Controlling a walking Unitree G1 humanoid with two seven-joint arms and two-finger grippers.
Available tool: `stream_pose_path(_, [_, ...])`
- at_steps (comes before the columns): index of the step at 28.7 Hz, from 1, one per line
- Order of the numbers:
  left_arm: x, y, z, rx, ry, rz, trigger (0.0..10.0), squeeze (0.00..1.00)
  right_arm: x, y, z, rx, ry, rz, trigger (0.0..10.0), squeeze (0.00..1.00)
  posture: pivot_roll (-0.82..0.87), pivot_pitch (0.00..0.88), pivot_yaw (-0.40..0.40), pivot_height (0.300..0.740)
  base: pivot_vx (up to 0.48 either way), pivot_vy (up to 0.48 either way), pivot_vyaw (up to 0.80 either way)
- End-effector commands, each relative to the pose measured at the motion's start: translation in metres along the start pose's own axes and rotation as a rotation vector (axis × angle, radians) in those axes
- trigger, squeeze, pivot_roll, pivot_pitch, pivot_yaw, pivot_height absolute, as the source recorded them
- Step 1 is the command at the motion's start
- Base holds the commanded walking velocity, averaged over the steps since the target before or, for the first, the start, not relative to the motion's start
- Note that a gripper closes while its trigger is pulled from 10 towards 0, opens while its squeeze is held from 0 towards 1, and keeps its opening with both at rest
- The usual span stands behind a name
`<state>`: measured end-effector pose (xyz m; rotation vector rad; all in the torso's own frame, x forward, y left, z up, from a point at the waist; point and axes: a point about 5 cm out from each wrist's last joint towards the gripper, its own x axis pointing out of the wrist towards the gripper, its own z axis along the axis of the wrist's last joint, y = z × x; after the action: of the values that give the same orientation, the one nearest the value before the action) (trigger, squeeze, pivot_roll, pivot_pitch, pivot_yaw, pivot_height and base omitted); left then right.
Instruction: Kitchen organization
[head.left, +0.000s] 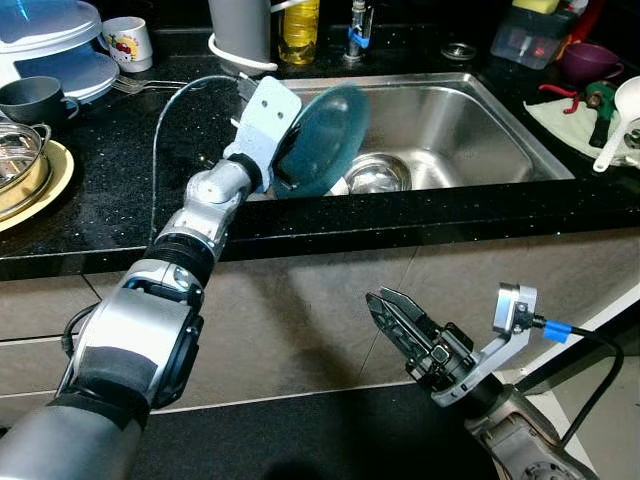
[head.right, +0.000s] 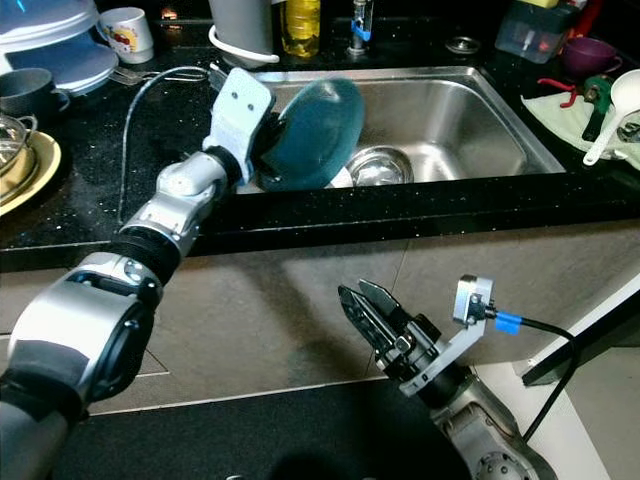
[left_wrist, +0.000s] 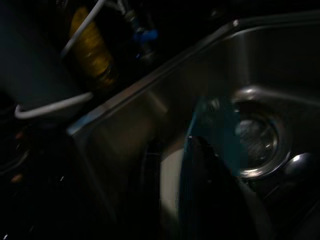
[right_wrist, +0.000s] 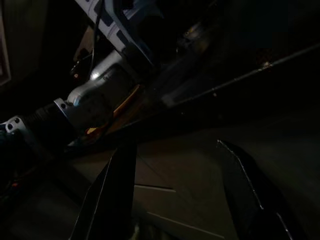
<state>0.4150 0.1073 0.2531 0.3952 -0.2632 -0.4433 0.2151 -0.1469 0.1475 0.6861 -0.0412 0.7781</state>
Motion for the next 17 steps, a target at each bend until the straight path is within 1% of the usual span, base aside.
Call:
stream_pose_path(1, [0.001,0.007,0.008,0.021,-0.020,0.015,10.0,1.00,0.002,0.000,-0.003,0.003,0.009,-0.009,10.0,0.00,-0.06,0.086,-0.015,0.740,0.000,0.000,0.00])
stream_pose_path(4, [0.001,0.008,0.008,0.023,-0.021,0.020,10.0,1.00,0.002,-0.001,-0.002,0.002,0.008,-0.008,10.0,0.00,-0.06,0.086,-0.015,0.740,0.000,0.000,0.00])
stream_pose_path(5, [0.001,0.010,0.009,0.025,-0.029,0.033,10.0,1.00,0.003,-0.001,-0.003,0.002,0.008,-0.008,10.0,0.00,-0.06,0.081,-0.014,0.740,0.000,0.000,0.00])
stream_pose_path(7, [0.001,0.019,0.018,-0.018,-0.075,0.081,10.0,1.00,0.005,-0.002,-0.002,-0.003,0.009,-0.005,10.0,0.00,-0.05,0.071,-0.015,0.740,0.000,0.000,0.00])
stream_pose_path(8, [0.002,0.024,0.025,-0.080,-0.118,0.099,10.0,1.00,0.005,-0.003,-0.002,-0.009,0.011,-0.006,10.0,0.00,-0.05,0.067,-0.016,0.740,0.000,0.000,0.00])
stream_pose_path(9, [0.002,0.028,0.034,-0.195,-0.188,0.104,10.0,0.95,0.005,-0.004,-0.002,-0.014,0.013,-0.008,10.0,0.00,-0.04,0.056,-0.019,0.740,0.000,0.000,0.00])
stream_pose_path(10, [0.003,0.029,0.038,-0.242,-0.215,0.100,10.0,0.95,0.005,-0.005,-0.002,-0.016,0.014,-0.009,10.0,0.00,-0.04,0.056,-0.019,0.740,0.000,0.000,0.00])
stream_pose_path(11, [0.003,0.029,0.038,-0.242,-0.215,0.100,10.0,0.95,0.005,-0.005,-0.002,-0.016,0.014,-0.009,10.0,0.00,-0.04,0.056,-0.019,0.740,0.000,0.000,0.00])
stream_pose_path(12, [0.003,0.029,0.039,-0.265,-0.228,0.097,10.0,0.95,0.005,-0.006,-0.002,-0.016,0.014,-0.009,10.0,0.00,-0.04,0.056,-0.019,0.740,0.000,0.000,0.00])
stream_pose_path(13, [0.004,0.026,0.045,-0.368,-0.288,0.051,10.0,0.00,0.005,-0.007,-0.002,-0.019,0.015,-0.009,10.0,0.00,-0.03,0.043,-0.020,0.740,0.000,0.000,0.00])
stream_pose_path(14, [0.002,0.019,0.051,-0.464,-0.379,-0.031,10.0,0.00,0.006,-0.009,-0.002,-0.021,0.017,-0.008,10.0,0.00,-0.02,0.032,-0.022,0.740,0.000,0.000,0.00])
stream_pose_path(15, [0.002,0.019,0.051,-0.464,-0.379,-0.031,10.0,0.00,0.006,-0.009,-0.002,-0.021,0.017,-0.008,10.0,0.00,-0.02,0.032,-0.022,0.740,0.000,0.000,0.00])
stream_pose_path(16, [0.000,0.012,0.054,-0.508,-0.422,-0.084,10.0,0.00,0.006,-0.010,-0.003,-0.020,0.017,-0.005,10.0,0.00,-0.01,0.021,-0.027,0.740,0.000,0.000,0.00])
stream_pose_path(17, [-0.005,0.001,0.056,-0.516,-0.456,-0.156,10.0,0.00,0.007,-0.012,-0.003,-0.017,0.016,0.000,10.0,0.00,-0.01,0.011,-0.029,0.740,0.000,0.000,0.00])
